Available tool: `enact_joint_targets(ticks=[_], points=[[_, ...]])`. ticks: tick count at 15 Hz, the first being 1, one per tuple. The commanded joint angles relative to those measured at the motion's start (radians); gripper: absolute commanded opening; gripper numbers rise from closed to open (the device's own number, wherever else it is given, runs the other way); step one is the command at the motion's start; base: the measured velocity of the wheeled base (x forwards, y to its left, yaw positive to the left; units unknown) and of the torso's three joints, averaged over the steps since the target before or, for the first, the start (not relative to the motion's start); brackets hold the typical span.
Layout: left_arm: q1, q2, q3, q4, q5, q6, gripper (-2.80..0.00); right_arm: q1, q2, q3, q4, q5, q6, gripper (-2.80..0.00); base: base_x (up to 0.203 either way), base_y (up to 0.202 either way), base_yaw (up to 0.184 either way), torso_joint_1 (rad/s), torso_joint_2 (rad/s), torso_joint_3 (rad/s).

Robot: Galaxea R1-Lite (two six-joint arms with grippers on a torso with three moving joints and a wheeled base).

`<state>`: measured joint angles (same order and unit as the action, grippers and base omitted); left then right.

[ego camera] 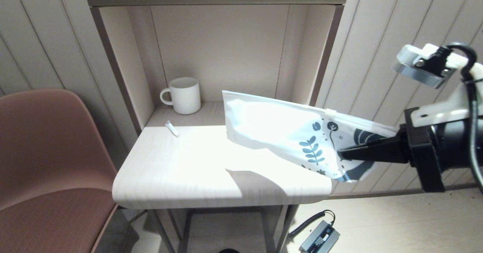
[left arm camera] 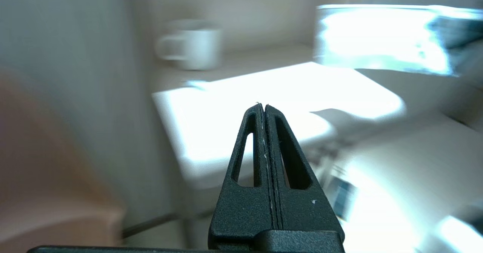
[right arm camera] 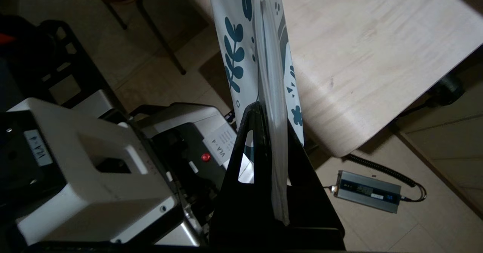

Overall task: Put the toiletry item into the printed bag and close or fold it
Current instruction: Open the storage bag

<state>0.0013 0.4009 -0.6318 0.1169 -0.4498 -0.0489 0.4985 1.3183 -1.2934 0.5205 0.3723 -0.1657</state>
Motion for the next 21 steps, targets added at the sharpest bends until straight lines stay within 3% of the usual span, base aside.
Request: enact_joint_targets(ticks=[1,6,9,11,14,15,18,21], points=[[0.001,0.137,-0.052,0.001,-0.223,-0.002,-2.8,0.05,-0.035,-0.037,0.099,0.003,-0.003,-2.8,0.0,0.0,0.0,0.0,0.0,0.0],[0.0,0.333,-0.143,0.001,-0.526,-0.003,-2.8,0.159,0.068,-0.137,0.206,0.001,-0.017,-2.8,0.0,0.0,0.0,0.0,0.0,0.0],[-0.007,0.491,-0.232,0.0,-0.653,-0.003,-2.8,0.172,0.142,-0.146,0.21,-0.009,-0.12,-2.8,0.0,0.0,0.0,0.0,0.0,0.0],[-0.057,0.594,-0.291,-0.005,-0.7,-0.002,-2.8,0.177,0.191,-0.177,0.207,-0.031,-0.14,-2.8,0.0,0.0,0.0,0.0,0.0,0.0],[-0.182,0.758,-0.45,-0.004,-0.72,-0.002,-2.8,0.179,0.269,-0.278,0.204,-0.036,-0.161,-2.8,0.0,0.0,0.0,0.0,0.0,0.0],[-0.231,0.807,-0.508,-0.003,-0.721,-0.002,0.0,0.183,0.293,-0.309,0.205,-0.036,-0.162,-2.8,0.0,0.0,0.0,0.0,0.0,0.0],[-0.345,0.958,-0.662,0.0,-0.704,-0.004,0.0,0.188,0.353,-0.38,0.208,-0.036,-0.176,-2.8,0.0,0.0,0.0,0.0,0.0,0.0],[-0.415,1.07,-0.71,-0.005,-0.695,0.01,0.0,0.202,0.385,-0.41,0.199,-0.035,-0.183,-2.8,0.0,0.0,0.0,0.0,0.0,0.0]])
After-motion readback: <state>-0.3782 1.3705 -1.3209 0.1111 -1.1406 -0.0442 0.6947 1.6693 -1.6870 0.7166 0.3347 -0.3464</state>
